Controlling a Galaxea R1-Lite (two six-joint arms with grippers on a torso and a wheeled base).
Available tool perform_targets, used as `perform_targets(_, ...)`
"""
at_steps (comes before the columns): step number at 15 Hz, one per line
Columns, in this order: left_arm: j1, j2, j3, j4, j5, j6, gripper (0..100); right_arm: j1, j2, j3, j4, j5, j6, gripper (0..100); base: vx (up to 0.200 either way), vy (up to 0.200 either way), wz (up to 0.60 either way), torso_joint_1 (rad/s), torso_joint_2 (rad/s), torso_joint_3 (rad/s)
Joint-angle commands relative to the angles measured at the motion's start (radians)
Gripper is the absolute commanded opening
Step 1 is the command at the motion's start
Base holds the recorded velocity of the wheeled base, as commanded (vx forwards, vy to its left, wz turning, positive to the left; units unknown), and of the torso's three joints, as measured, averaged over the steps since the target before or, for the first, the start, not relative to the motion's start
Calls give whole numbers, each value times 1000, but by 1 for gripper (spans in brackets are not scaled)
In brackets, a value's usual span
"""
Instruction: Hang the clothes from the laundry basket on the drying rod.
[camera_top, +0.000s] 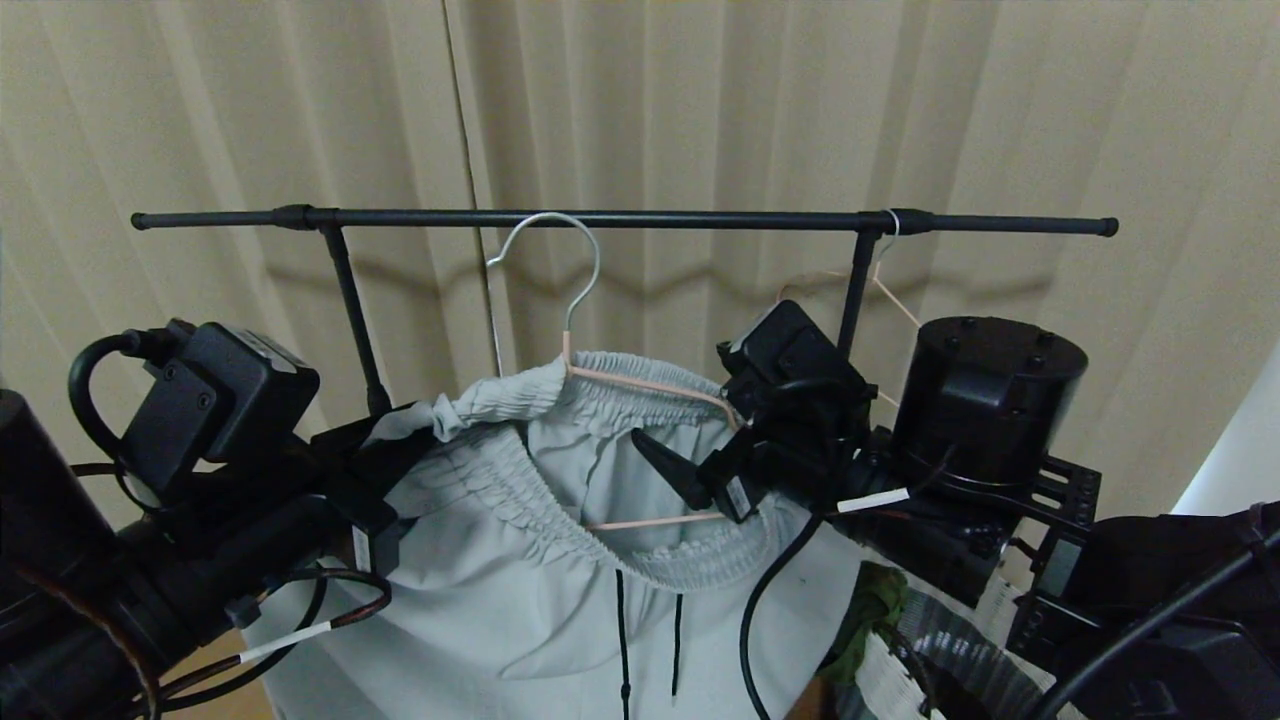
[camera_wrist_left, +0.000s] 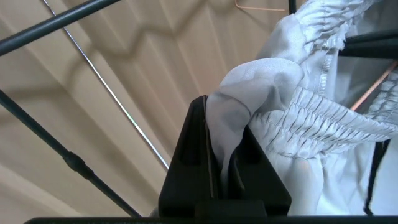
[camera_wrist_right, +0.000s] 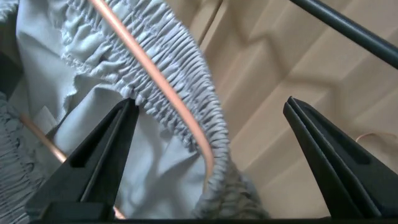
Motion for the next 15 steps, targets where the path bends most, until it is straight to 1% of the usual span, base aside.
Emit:
perform_targets(1,0,1,0,-2,0,0,0,1,3,1,-2,0,0,0,0,0,0,0,0,0)
perform_targets(14,8,3,16,-2,0,1,0,1,-2,7,-10,-2,2,0,0,0,0,0,0,0)
perform_targets(15,8,3,16,-2,0,1,100,-1,-5,10,-10,-2,2,0,0,0,0,0,0,0)
